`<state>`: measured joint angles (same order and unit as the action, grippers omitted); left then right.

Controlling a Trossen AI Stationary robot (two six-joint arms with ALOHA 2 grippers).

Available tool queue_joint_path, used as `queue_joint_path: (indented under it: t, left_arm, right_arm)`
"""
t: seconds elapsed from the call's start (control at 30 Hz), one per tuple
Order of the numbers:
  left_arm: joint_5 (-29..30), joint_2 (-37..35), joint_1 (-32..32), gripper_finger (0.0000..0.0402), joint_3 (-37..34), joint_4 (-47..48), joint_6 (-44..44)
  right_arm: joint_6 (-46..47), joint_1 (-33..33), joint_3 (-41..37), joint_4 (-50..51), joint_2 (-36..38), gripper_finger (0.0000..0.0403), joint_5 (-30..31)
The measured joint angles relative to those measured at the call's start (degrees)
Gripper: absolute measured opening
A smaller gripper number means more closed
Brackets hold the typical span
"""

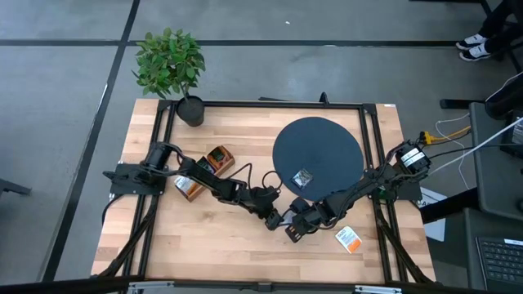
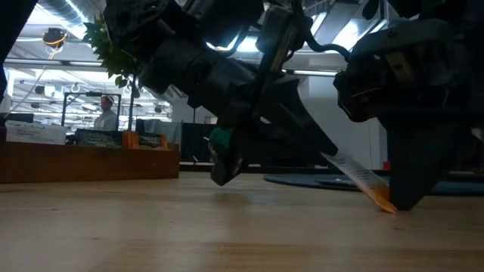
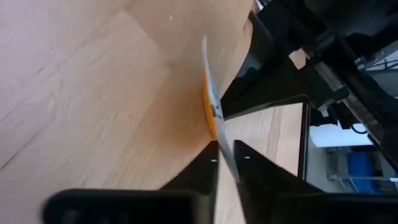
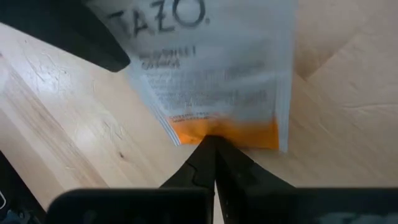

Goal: Pick & Place Tea
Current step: Put the white tea bag into the left section of the wooden organizer

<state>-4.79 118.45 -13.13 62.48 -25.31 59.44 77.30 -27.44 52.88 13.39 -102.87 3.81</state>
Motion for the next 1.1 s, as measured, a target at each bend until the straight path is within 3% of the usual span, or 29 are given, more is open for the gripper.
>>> queue_joint_path:
  t: [0.1, 0.43, 0.63, 0.87, 1.1]
  left_arm:
    - [0.7, 0.0, 0.0, 0.0009, 0.0, -0.3, 0.0]
    - [2.1, 0.0, 0.0, 0.0002, 0.0, 2.2, -0.7]
    - [2.1, -0.2, -0.5, 0.0002, 0.1, 5.7, -0.9]
    - [0.6, -3.6, -0.7, 0.0002, 0.0, 16.1, -5.6]
    - [0.5, -10.9, -0.7, 0.0002, 0.0, 27.7, -11.9]
  right_arm:
    - [0.0, 0.0, 0.0, -0.1, 0.0, 0.0009, 0.0]
    - [0.4, 0.0, 0.0, -0.2, 0.0, 0.001, -0.2]
    - [1.6, -0.8, 0.0, -0.4, 0.3, 0.0032, -0.7]
    - [6.9, -4.0, 1.0, -0.1, 0.7, 0.0063, -2.3]
    - [9.2, -7.0, 3.9, -0.3, 0.7, 0.0063, -2.4]
